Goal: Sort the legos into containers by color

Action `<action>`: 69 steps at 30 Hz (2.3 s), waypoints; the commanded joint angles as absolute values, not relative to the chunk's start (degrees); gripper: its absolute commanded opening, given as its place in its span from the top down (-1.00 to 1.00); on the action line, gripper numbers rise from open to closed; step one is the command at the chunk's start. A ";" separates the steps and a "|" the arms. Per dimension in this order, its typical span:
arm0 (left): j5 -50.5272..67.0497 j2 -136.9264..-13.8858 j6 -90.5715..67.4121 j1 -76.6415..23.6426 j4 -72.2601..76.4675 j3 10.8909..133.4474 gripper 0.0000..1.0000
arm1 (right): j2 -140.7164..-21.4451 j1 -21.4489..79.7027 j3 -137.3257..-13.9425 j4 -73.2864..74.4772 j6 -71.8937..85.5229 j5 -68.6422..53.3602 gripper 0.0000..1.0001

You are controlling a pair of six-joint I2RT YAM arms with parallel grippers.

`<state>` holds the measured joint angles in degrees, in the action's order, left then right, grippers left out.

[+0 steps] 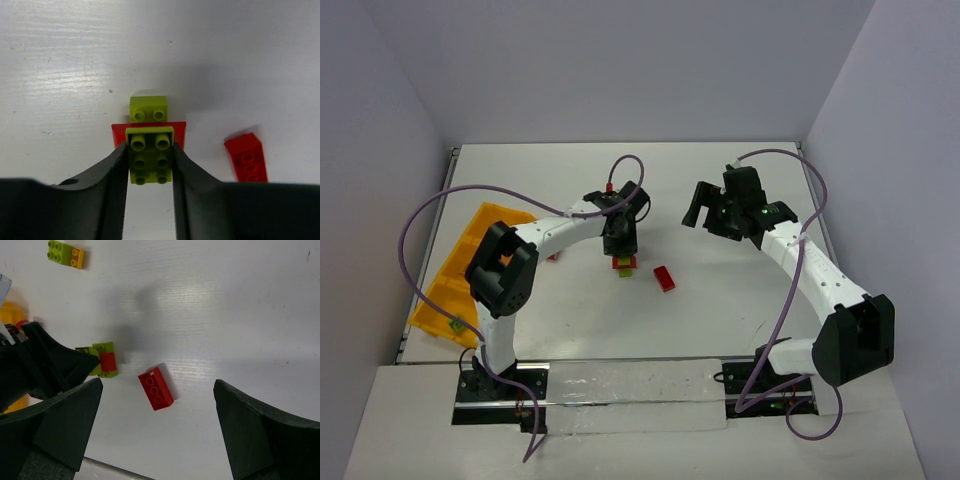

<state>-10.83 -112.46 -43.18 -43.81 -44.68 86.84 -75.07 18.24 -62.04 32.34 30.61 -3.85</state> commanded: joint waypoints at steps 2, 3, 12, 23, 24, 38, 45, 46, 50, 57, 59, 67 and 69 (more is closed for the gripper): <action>-10.73 -111.46 -42.16 -44.13 -46.99 91.37 0.96 | -74.16 18.28 -64.84 32.00 30.56 -5.25 -1.00; -9.27 -110.99 -41.45 -43.95 -47.40 92.17 0.99 | -74.25 18.28 -64.93 31.89 30.27 -5.79 -1.00; 23.61 -103.64 -30.47 -34.17 -44.15 94.47 0.99 | -68.79 21.63 -60.41 20.83 18.88 -17.72 -0.84; 40.30 -105.60 -19.99 -33.31 -51.11 97.82 0.99 | -60.12 30.95 -52.03 10.02 -0.82 -20.48 -0.73; 40.51 -105.44 -19.54 -33.31 -51.41 97.89 1.00 | -60.22 32.15 -51.91 10.12 -2.96 -20.12 -0.72; 42.79 -103.90 -17.93 -33.40 -51.96 97.73 1.00 | -67.96 37.09 -56.16 14.76 -9.72 -18.21 -0.53; 42.80 -102.99 -18.81 -33.40 -50.90 96.55 0.99 | -68.75 38.58 -54.33 12.14 -9.12 -14.42 -0.41; 42.80 -102.87 -18.91 -33.40 -50.75 96.42 0.99 | -68.97 38.63 -54.08 11.84 -8.65 -14.23 -0.38; 42.98 -102.74 -19.07 -33.40 -50.76 96.46 1.00 | -69.43 38.67 -53.44 10.64 -6.95 -13.45 -0.15; 42.71 -102.70 -19.47 -33.40 -50.45 96.24 0.99 | -69.79 38.80 -53.57 10.37 -5.67 -13.88 0.30; 42.15 -102.66 -19.84 -33.40 -50.30 96.09 0.99 | -69.72 38.81 -53.63 10.46 -5.02 -13.63 0.64; 38.59 -100.77 -22.72 -31.15 -48.04 94.29 0.99 | -67.33 38.76 -50.24 10.30 -3.04 -9.30 1.00; 37.69 -99.97 -23.17 -29.90 -47.57 93.40 1.00 | -66.99 38.76 -49.35 11.33 -2.55 -7.62 1.00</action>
<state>39.05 -104.54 -20.59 -32.55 -48.89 94.39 -68.88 38.98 -51.56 11.03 -3.85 -14.81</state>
